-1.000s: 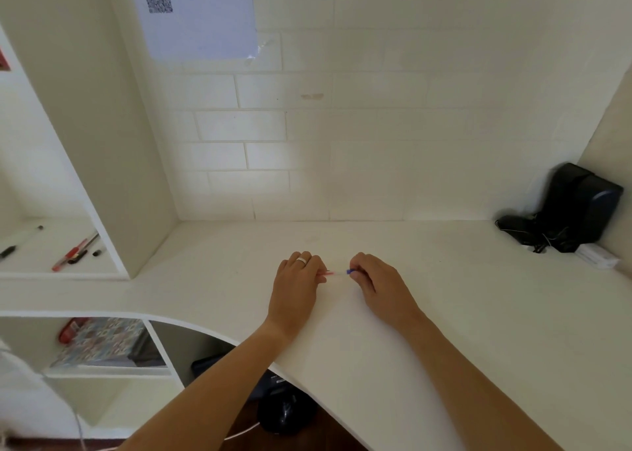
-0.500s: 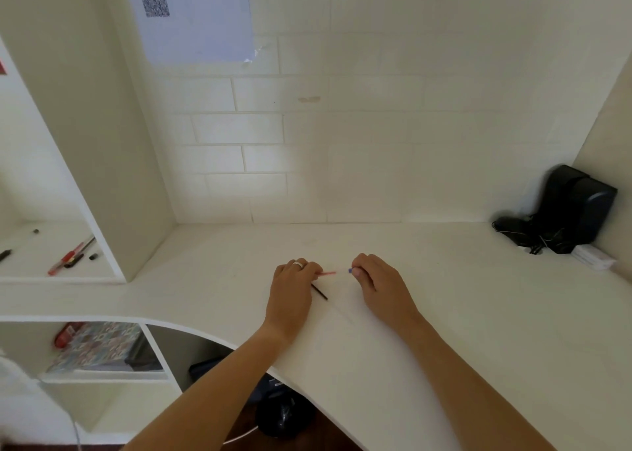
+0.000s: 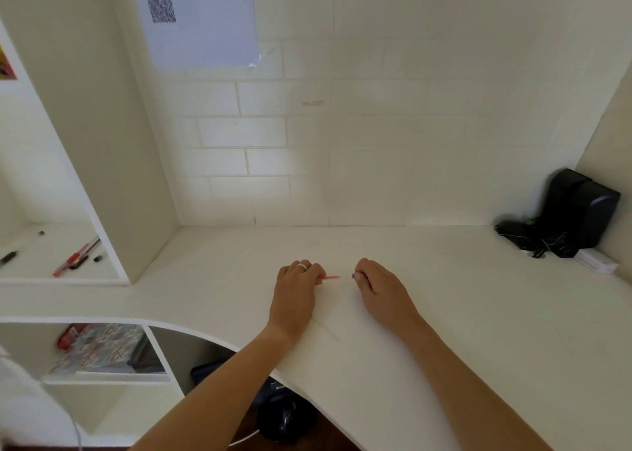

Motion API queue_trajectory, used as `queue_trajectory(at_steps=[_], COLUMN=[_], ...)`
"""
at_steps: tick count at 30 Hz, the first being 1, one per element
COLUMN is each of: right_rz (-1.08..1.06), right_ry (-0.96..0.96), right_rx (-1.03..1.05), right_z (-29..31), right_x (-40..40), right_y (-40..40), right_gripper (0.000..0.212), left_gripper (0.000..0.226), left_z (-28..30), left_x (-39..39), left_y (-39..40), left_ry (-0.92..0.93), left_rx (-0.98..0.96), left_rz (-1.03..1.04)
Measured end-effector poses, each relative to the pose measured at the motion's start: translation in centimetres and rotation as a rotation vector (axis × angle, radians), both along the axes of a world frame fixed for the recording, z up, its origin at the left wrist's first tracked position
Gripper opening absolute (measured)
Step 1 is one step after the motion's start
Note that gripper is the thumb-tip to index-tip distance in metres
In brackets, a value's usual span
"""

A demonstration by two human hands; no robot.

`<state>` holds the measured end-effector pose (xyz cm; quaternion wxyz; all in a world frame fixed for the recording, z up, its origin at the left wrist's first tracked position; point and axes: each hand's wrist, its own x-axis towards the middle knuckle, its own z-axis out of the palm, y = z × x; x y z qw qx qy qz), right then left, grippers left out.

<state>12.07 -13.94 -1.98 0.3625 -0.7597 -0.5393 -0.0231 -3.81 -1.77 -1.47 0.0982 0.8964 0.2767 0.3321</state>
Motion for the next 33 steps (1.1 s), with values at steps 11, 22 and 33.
queue_trajectory(at_steps=[11, 22, 33], right_rz=[-0.262, -0.413, -0.43], right_ry=[-0.139, -0.019, -0.051], right_rx=[0.14, 0.059, 0.0], right_z=[-0.2, -0.3, 0.0], right_x=[0.0, 0.6, 0.2], right_y=[-0.1, 0.0, 0.0], right_gripper=[0.009, 0.011, 0.01], left_gripper=[0.027, 0.02, 0.017], left_z=[-0.3, -0.6, -1.0], left_x=[0.3, 0.2, 1.0], left_y=[0.3, 0.8, 0.6], left_ry=[-0.011, -0.029, 0.145], left_rx=[-0.028, -0.028, 0.074], left_rz=[0.054, 0.194, 0.139])
